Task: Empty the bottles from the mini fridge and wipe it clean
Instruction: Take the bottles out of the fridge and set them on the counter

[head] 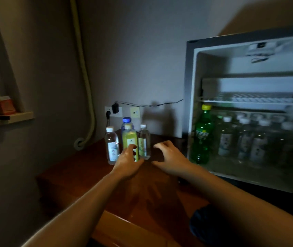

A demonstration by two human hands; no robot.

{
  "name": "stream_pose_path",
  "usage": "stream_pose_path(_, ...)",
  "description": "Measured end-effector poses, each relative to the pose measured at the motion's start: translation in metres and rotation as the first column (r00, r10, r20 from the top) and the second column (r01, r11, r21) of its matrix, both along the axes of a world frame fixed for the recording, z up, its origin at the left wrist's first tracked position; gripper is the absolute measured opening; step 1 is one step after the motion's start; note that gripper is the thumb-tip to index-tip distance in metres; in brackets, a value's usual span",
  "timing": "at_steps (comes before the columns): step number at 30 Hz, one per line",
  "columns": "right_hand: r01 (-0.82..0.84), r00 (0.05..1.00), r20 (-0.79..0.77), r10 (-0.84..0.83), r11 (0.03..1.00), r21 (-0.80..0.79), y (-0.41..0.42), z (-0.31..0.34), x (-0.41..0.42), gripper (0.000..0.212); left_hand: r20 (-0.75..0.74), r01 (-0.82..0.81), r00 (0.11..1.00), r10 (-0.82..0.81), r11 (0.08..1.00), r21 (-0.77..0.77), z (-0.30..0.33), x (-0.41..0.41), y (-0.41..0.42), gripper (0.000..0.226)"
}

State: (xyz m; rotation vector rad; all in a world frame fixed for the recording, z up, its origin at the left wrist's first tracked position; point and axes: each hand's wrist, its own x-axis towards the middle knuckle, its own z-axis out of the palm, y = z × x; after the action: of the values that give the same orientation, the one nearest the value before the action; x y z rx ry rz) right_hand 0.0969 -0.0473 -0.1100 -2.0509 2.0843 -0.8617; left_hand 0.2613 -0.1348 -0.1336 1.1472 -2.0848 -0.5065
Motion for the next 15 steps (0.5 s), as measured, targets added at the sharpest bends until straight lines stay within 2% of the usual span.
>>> stream_pose_path(9, 0.215, 0.976, 0.051, -0.212, 0.975, -0.054, 0.055, 0.003, -0.075, 0.055, 0.077, 0.198, 0.977, -0.199, 0.98, 0.017, -0.009, -0.102, 0.046, 0.058)
stream_pose_path(13, 0.341, 0.922, 0.22, -0.317, 0.936, -0.08, 0.067, 0.008, -0.1, 0.066, 0.036, 0.281, 0.959, -0.283, 0.958, 0.05, -0.007, -0.143, 0.068, 0.045)
stream_pose_path(15, 0.386, 0.879, 0.338, -0.337, 0.918, -0.088, 0.064, 0.01, -0.112, 0.076, 0.041, 0.301, 0.952, -0.304, 0.952, 0.057, -0.005, -0.162, 0.074, 0.048)
